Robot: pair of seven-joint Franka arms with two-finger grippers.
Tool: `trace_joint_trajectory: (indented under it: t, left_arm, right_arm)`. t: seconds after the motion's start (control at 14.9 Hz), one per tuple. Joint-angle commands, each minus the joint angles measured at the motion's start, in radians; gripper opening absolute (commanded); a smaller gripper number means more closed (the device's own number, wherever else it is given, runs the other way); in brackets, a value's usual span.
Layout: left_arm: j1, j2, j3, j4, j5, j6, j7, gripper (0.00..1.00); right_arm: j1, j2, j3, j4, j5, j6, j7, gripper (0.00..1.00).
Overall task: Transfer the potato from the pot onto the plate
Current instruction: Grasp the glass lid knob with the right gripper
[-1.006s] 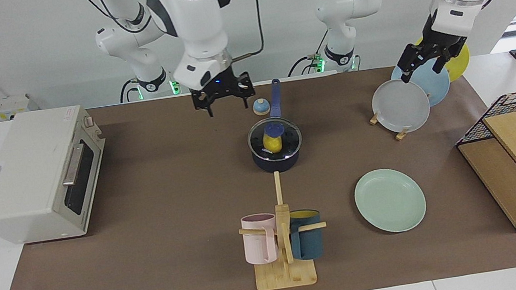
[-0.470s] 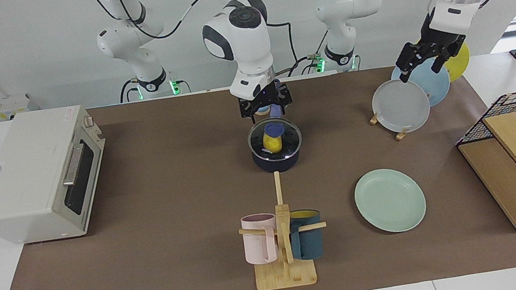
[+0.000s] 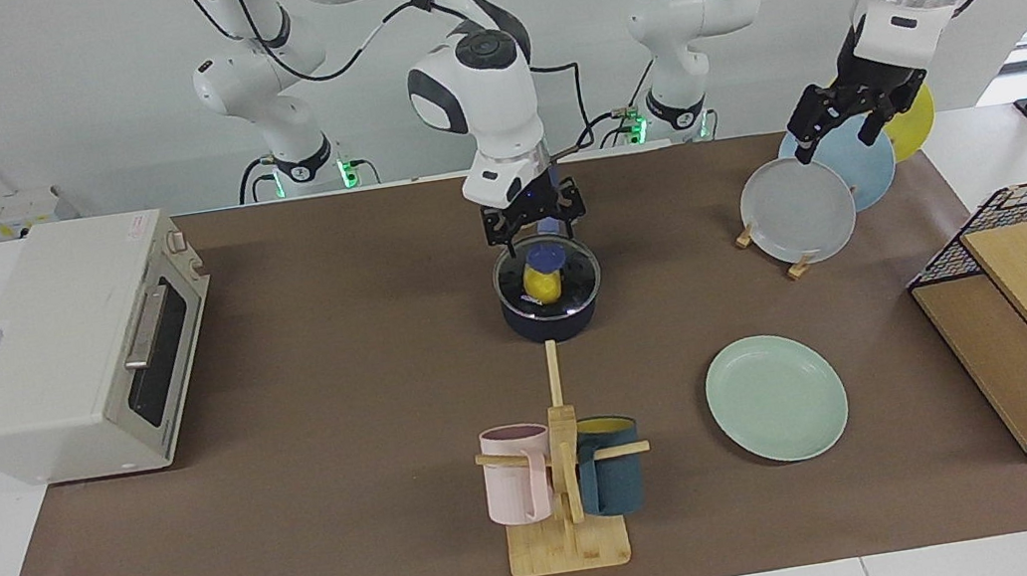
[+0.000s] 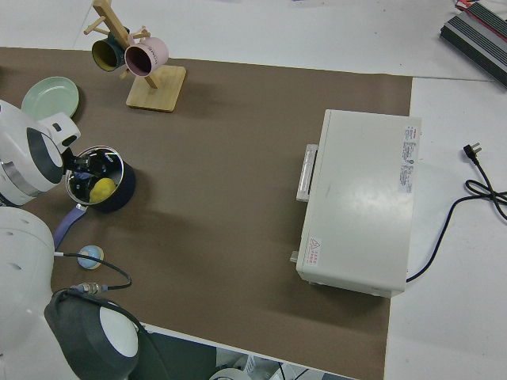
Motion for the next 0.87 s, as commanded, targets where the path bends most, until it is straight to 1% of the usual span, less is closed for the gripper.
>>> trace_joint_trajectory:
  t: [0.0, 0.13, 0.27, 0.34, 0.4, 0.6, 0.67, 0.8]
  left_arm:
    - [-0.005, -0.031, 0.000, -0.044, -0.013, 0.022, -0.012, 1.00]
    - [-0.008, -0.033, -0.003, -0.045, -0.013, 0.019, -0.018, 1.00]
    - [-0.034, -0.035, -0.003, -0.045, -0.013, 0.003, -0.020, 1.00]
    - [-0.037, -0.033, -0.003, -0.045, -0.013, 0.000, -0.021, 1.00]
    - [-0.037, -0.035, -0.003, -0.045, -0.013, -0.007, -0.018, 1.00]
    - [-0.036, -0.035, -0.003, -0.045, -0.013, -0.007, -0.010, 1.00]
    - [-0.036, -0.035, -0.003, -0.045, -0.013, -0.006, -0.009, 1.00]
    - [-0.036, -0.033, -0.003, -0.044, -0.013, 0.006, -0.007, 1.00]
  right_arm:
    - [0.004, 0.041, -0.005, 0.032, -0.036, 0.016, -0.006, 1.00]
    - [0.006, 0.041, -0.005, 0.032, -0.037, 0.008, -0.006, 1.00]
    - [0.006, 0.041, -0.005, 0.036, -0.036, 0.014, 0.004, 1.00]
    - [0.006, 0.041, -0.005, 0.036, -0.036, 0.011, 0.004, 0.99]
    - [0.006, 0.043, -0.005, 0.036, -0.036, 0.010, 0.003, 0.96]
    - [0.006, 0.045, -0.005, 0.047, -0.033, 0.003, 0.003, 0.77]
    - [0.004, 0.045, -0.005, 0.047, -0.030, 0.005, 0.001, 0.73]
    - [0.001, 0.045, -0.004, 0.047, -0.022, 0.003, 0.001, 0.42]
